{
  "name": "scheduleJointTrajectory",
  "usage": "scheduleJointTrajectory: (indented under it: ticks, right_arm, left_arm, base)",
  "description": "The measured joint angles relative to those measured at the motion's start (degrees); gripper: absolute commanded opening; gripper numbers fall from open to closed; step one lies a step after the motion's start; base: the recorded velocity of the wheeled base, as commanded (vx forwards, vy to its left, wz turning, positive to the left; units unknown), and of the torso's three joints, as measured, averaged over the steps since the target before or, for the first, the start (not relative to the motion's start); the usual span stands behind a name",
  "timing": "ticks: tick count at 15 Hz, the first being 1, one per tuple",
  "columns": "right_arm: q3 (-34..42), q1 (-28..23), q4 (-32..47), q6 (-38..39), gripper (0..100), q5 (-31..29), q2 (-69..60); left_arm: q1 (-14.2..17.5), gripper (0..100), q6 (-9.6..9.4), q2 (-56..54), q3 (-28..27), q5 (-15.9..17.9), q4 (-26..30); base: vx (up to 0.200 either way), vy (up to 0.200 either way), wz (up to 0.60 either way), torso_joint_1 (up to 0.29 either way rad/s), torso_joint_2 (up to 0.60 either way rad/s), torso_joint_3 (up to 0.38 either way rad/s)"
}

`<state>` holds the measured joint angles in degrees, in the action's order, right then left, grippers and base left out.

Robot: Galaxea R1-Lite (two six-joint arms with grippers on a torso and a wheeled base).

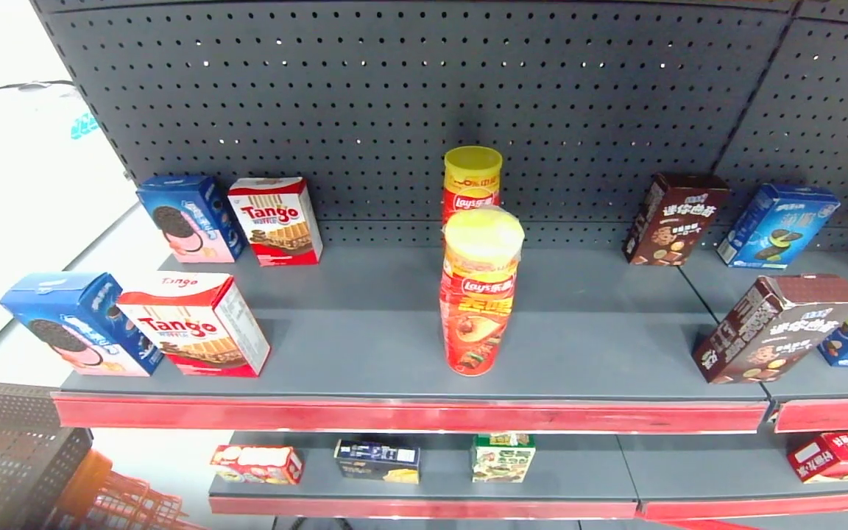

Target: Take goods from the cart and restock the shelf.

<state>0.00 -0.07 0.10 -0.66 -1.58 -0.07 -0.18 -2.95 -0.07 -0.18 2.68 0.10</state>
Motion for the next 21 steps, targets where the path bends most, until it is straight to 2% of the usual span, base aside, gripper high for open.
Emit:
scheduleJointTrajectory:
  ticks: [21]
  right_arm:
    - [0.00, 0.00, 0.00, -0.02, 100, 0.02, 0.00]
  left_arm:
    - [0.00, 100, 0.20, 0.00, 0.00, -0.12, 0.00]
  base:
    - [0.000, 0.000, 0.00, 0.000, 0.00, 0.000]
